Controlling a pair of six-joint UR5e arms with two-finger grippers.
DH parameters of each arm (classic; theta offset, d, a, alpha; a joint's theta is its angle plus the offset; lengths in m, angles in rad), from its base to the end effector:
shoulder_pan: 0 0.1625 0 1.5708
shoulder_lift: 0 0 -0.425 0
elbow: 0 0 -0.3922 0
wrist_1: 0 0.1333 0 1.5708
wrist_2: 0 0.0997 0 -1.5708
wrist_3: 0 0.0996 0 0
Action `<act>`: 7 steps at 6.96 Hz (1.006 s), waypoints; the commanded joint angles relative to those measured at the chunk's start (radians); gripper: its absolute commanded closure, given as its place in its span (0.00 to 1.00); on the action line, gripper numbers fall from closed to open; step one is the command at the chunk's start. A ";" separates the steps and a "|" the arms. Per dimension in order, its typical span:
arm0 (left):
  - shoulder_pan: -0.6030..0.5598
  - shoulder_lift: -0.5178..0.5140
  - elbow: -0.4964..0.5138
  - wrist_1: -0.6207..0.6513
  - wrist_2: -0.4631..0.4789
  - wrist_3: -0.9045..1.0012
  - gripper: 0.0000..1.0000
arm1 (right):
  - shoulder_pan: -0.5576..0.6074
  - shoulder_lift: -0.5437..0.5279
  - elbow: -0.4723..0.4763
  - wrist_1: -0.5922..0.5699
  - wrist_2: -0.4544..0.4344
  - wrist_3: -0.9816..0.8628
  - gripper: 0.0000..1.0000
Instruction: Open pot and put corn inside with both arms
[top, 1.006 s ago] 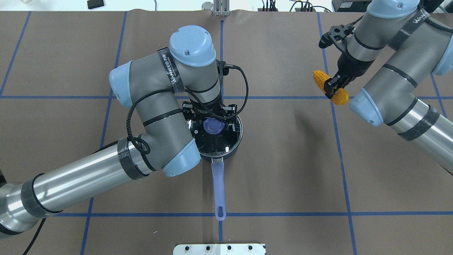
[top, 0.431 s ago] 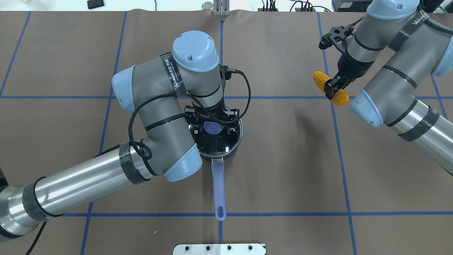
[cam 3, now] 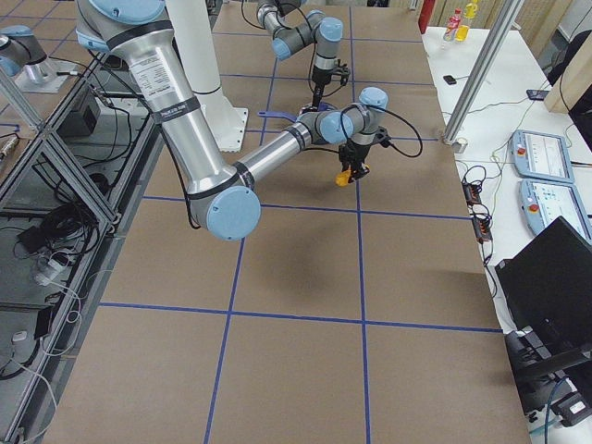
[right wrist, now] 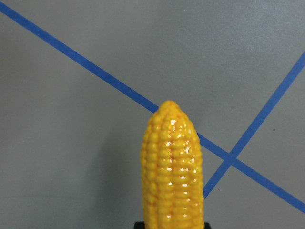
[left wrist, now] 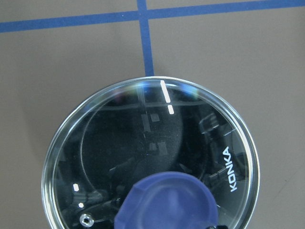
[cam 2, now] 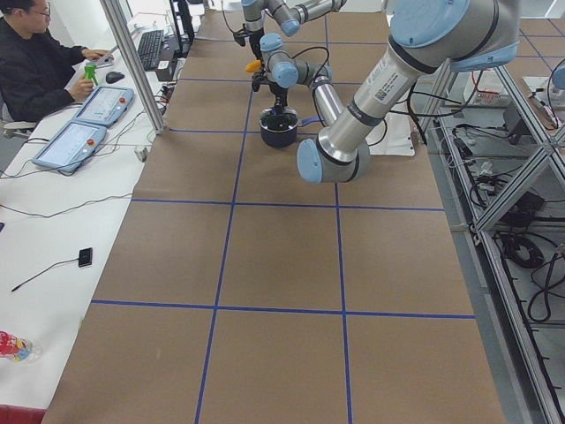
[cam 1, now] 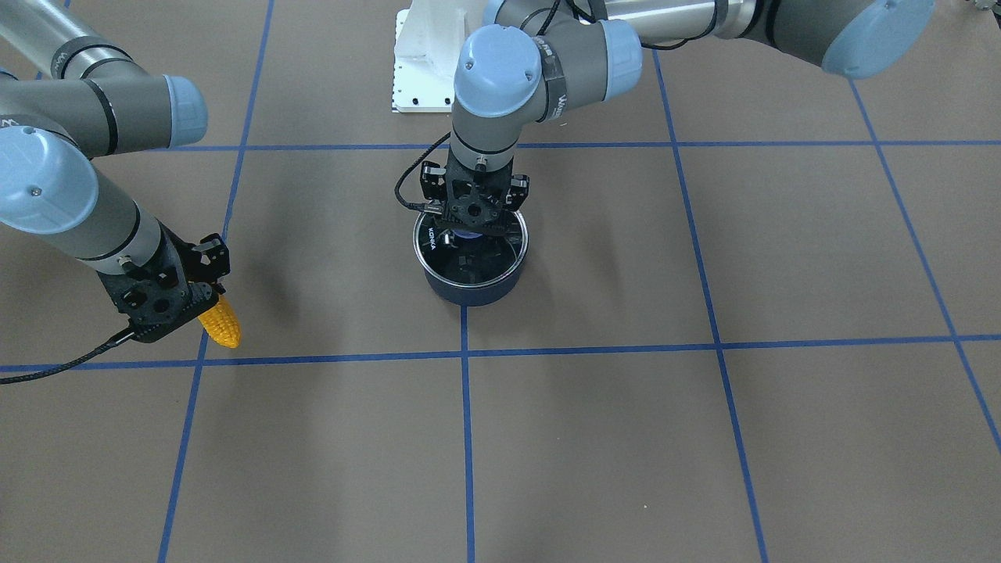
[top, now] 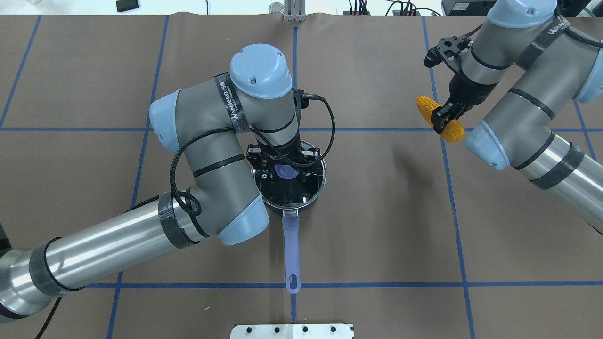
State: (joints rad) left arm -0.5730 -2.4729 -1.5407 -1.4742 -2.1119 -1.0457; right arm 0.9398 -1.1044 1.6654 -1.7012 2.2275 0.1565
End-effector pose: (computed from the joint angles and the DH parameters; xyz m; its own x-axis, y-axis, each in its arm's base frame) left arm 0.5578 -0.4575 0.1169 0.6003 0.1240 -0.7901 -0.1609 0.9864 0.0326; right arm -0.3230 -0.5650 0.3635 0.5667 -0.5504 0.6131 0.4533 0.8297 0.3258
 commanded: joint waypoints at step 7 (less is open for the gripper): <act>-0.014 0.000 0.020 -0.012 0.010 0.030 0.10 | -0.009 -0.002 -0.003 0.000 -0.009 0.000 0.69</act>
State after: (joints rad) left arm -0.5842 -2.4715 -1.5298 -1.4822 -2.1017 -1.0230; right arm 0.9341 -1.1067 1.6633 -1.7012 2.2206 0.1564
